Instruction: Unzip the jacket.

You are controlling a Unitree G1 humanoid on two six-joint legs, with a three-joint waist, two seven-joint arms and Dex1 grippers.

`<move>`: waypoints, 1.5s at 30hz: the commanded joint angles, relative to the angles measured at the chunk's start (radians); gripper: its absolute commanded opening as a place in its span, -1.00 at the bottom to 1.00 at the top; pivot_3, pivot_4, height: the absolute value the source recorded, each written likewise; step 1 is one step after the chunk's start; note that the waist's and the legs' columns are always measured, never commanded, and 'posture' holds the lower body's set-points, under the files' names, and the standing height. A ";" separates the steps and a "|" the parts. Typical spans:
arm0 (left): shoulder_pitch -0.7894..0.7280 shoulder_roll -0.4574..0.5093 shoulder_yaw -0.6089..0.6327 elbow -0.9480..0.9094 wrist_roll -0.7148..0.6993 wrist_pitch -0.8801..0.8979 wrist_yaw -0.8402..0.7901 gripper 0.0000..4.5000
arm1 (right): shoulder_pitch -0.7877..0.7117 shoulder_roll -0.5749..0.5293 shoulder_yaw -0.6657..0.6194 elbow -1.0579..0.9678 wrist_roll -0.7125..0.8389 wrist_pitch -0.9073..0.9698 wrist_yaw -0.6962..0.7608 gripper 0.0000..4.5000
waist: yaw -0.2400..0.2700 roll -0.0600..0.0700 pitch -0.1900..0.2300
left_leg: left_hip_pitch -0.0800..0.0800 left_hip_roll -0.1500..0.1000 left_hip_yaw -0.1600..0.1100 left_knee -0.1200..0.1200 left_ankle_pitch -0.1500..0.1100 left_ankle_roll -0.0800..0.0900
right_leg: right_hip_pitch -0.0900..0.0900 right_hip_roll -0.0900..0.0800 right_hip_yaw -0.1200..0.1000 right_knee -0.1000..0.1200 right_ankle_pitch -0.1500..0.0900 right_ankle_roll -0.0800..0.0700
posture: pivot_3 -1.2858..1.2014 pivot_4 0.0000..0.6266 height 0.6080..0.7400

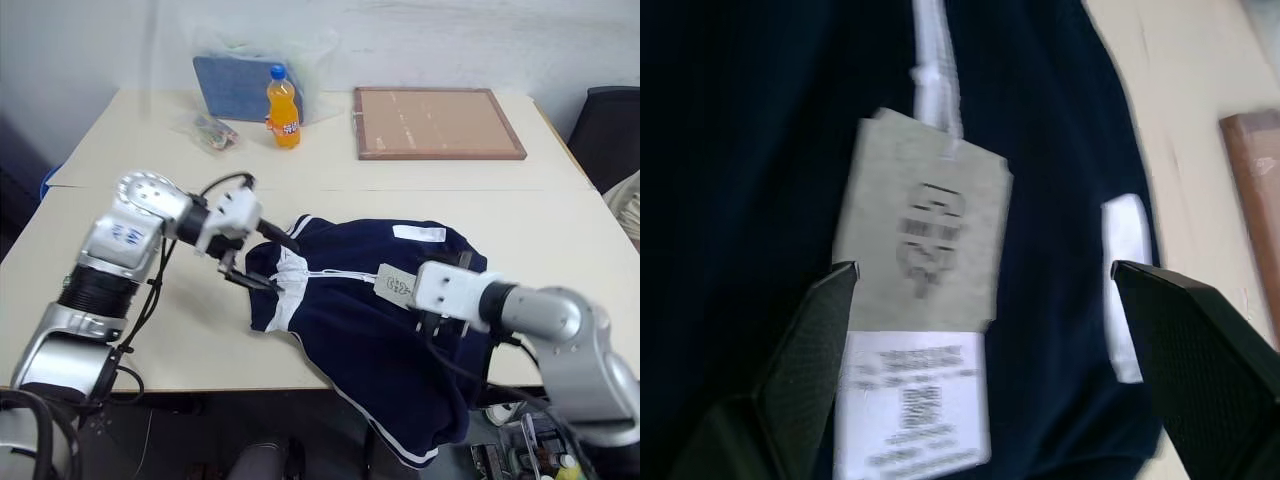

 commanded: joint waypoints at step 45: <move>0.029 -0.192 -0.056 0.312 0.143 -0.230 0.235 0.88 | 0.064 0.312 0.028 0.135 -0.233 -0.113 -0.464 -0.98 | 0.004 0.000 0.000 | -0.001 0.000 0.000 -0.002 0.000 0.000 | -0.001 0.000 0.000 -0.002 0.000 0.000 | 0.03 -0.52 1.00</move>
